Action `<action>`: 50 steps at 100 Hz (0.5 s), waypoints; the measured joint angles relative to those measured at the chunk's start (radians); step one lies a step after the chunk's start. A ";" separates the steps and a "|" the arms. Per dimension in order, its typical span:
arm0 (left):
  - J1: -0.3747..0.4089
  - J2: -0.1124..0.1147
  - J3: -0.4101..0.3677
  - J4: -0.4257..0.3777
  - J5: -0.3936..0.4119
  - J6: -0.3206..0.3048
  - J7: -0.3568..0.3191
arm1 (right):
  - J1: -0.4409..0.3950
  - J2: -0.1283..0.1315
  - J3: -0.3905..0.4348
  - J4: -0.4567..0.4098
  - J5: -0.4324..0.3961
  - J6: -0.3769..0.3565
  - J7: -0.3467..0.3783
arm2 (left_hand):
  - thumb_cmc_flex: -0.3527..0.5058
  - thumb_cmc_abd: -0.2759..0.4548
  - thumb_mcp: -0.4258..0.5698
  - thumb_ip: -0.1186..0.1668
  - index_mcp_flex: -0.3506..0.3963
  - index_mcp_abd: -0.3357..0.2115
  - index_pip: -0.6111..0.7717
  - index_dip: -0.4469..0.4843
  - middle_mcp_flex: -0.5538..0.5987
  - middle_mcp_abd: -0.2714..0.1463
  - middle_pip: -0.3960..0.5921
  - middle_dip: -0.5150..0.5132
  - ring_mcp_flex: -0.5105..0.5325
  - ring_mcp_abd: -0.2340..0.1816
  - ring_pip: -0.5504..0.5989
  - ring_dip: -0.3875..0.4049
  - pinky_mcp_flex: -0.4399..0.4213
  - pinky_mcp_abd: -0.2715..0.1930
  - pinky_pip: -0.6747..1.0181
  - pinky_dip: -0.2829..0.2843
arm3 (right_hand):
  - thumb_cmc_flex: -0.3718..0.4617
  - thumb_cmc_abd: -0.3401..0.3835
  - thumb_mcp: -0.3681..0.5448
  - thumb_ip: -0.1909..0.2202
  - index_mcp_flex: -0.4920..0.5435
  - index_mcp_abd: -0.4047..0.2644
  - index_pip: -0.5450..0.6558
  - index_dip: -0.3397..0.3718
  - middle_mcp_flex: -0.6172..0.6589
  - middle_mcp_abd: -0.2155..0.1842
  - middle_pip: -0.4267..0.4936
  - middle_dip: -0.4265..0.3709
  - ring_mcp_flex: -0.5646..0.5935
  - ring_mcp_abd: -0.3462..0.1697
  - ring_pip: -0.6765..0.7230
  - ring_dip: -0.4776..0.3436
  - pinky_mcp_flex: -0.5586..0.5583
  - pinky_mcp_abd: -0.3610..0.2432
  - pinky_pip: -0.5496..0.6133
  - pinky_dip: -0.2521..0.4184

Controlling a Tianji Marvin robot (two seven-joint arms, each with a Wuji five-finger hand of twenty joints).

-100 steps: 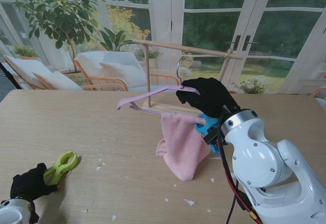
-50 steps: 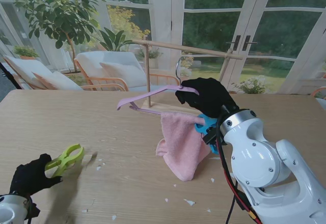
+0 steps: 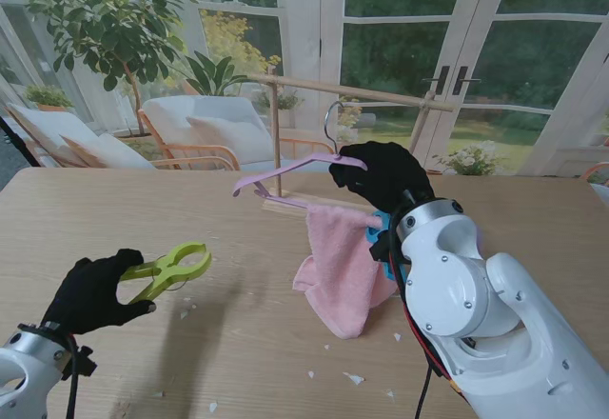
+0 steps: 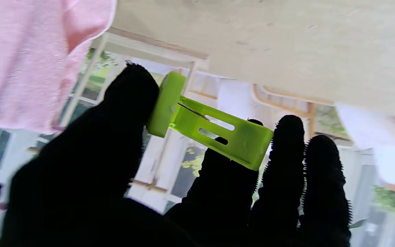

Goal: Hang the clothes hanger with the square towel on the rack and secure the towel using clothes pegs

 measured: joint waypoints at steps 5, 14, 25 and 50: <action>-0.014 0.003 0.009 -0.014 0.003 -0.018 -0.008 | 0.017 -0.002 -0.016 0.007 -0.013 0.031 -0.004 | 0.000 -0.001 0.000 0.000 0.001 0.000 0.006 0.000 0.006 0.003 -0.002 0.003 0.000 0.000 0.000 0.000 0.002 0.000 0.000 0.000 | 0.000 0.000 0.000 0.000 0.000 0.000 0.000 0.000 0.000 0.000 0.000 0.000 0.000 0.000 0.000 0.000 0.000 0.000 0.000 0.000; -0.043 0.009 0.024 -0.039 0.014 -0.050 -0.023 | 0.047 -0.006 -0.040 0.017 -0.013 0.081 -0.013 | 0.000 -0.001 0.000 0.000 0.001 0.000 0.011 0.000 0.012 0.005 -0.007 0.006 0.000 0.000 0.000 0.000 0.011 0.001 0.011 0.000 | 0.000 0.000 0.000 0.000 0.000 0.000 0.000 0.000 0.000 0.000 0.001 0.000 0.000 0.000 0.000 0.000 0.000 0.000 0.000 0.000; -0.076 0.015 0.045 -0.064 0.032 -0.087 -0.035 | 0.074 -0.010 -0.057 0.022 -0.013 0.118 -0.013 | 0.000 -0.002 0.000 0.000 0.002 0.000 0.016 0.000 0.021 0.008 -0.014 0.006 0.006 0.000 0.000 0.000 0.016 0.002 0.012 0.000 | 0.000 0.000 0.000 0.000 0.000 0.000 0.000 0.000 0.000 0.000 0.001 0.000 0.000 0.000 0.000 0.000 0.000 -0.001 0.000 0.000; -0.125 0.027 0.094 -0.108 0.074 -0.147 -0.059 | 0.089 -0.012 -0.072 0.009 -0.018 0.151 -0.006 | 0.000 -0.005 0.000 0.000 0.020 0.000 0.025 0.000 0.053 0.015 -0.035 0.007 0.030 0.000 0.000 0.000 0.036 0.005 0.023 0.000 | 0.001 0.000 0.000 0.000 0.000 0.000 0.002 0.000 0.000 0.000 0.001 -0.001 0.000 -0.002 0.000 0.001 0.000 -0.004 0.000 0.000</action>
